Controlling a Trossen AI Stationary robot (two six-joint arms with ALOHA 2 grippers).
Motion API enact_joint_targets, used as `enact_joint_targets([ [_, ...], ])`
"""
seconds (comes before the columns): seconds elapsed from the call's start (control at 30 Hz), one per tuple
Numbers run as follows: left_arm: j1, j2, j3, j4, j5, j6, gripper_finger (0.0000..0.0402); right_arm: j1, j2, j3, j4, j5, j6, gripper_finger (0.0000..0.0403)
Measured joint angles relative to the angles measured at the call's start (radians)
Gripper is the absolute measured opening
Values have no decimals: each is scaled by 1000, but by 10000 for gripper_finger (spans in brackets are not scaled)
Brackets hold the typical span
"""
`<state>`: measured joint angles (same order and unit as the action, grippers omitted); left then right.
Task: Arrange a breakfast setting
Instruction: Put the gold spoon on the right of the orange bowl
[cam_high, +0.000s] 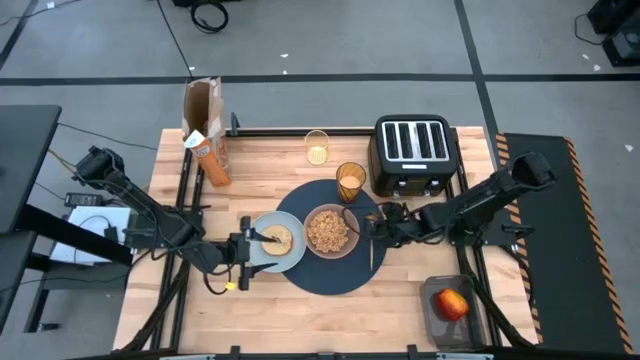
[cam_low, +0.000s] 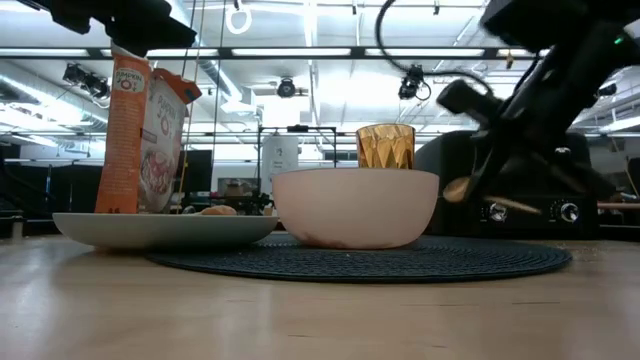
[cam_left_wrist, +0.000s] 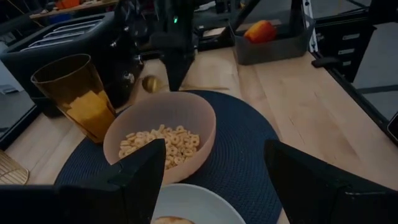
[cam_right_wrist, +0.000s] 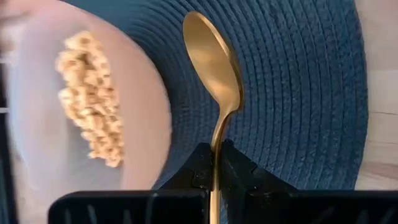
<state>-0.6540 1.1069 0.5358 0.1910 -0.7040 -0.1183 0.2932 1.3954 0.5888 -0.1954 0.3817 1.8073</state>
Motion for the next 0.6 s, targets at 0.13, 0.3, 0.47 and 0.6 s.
enact_joint_targets([
  [0.13, 0, 0, 0, 1, 0, 6, 279, -63, 60, 0, 20, -89, -26, 18],
  [0.3, -2, 0, 0, 0, 0, -1, 279, -111, 93, 0, 31, -146, -46, 30],
  [0.47, -2, 0, 0, 0, 0, 0, 279, -137, 91, 0, 28, -148, -68, 30],
  [0.6, -2, 0, 0, 0, 0, 1, 279, -156, 92, 0, 30, -165, -83, 35],
])
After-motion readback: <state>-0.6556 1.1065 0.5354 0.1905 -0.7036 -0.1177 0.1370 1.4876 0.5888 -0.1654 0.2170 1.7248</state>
